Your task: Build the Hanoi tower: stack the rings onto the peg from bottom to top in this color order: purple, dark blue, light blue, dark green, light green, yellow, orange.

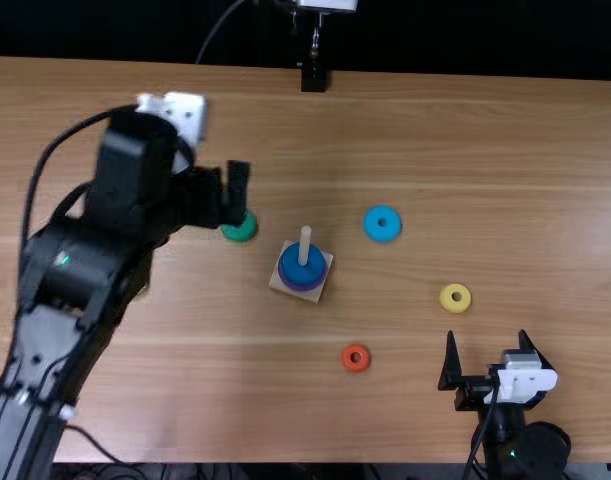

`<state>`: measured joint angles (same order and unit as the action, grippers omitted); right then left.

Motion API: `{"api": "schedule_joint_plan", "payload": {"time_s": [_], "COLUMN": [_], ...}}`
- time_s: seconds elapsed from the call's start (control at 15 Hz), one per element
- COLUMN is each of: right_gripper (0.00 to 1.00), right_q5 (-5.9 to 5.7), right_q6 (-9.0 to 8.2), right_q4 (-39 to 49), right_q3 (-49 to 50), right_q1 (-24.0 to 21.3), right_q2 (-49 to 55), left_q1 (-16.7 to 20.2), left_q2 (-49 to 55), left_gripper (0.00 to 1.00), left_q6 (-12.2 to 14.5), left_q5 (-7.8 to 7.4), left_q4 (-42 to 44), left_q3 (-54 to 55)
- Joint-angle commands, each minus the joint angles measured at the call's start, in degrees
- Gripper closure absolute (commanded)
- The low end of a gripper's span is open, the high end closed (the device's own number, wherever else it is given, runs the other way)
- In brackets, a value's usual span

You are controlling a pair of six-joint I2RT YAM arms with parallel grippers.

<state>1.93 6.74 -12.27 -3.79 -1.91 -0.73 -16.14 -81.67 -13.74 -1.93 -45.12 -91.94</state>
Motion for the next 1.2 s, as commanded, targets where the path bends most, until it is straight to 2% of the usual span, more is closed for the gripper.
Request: {"api": "schedule_joint_plan", "payload": {"time_s": [0.0, 0.13, 0.33, 0.73, 1.13], "right_gripper": [0.00, 0.00, 0.00, 0.00, 0.00], "right_q5": [0.28, 0.39, 0.28, 0.39, 0.39], "right_q6": [0.11, 0.11, 0.11, 0.11, 0.01], "right_q4": [-4.3, -4.3, -4.3, -4.3, -4.3], "right_q3": [2.9, 2.9, 2.9, 2.9, 2.9], "right_q1": [-0.5, -0.5, -0.5, -0.5, -0.5], "right_q2": [0.7, 0.7, 0.7, 0.7, 0.7], "left_q1": [5.6, 10.2, 11.1, 11.0, 11.1], "left_q2": [7.5, 20.4, 36.3, 62.0, 79.8], "left_gripper": [0.00, 0.00, 0.00, 0.00, 0.00], "left_q6": [0.1, 0.1, 0.3, 0.7, 0.6], "left_q5": [0.25, 0.25, 0.14, 0.46, 0.35], "left_q4": [3.4, 11.6, 18.5, 18.8, 19.7], "left_q3": [8.8, 22.9, 43.3, 68.0, 85.9]}}
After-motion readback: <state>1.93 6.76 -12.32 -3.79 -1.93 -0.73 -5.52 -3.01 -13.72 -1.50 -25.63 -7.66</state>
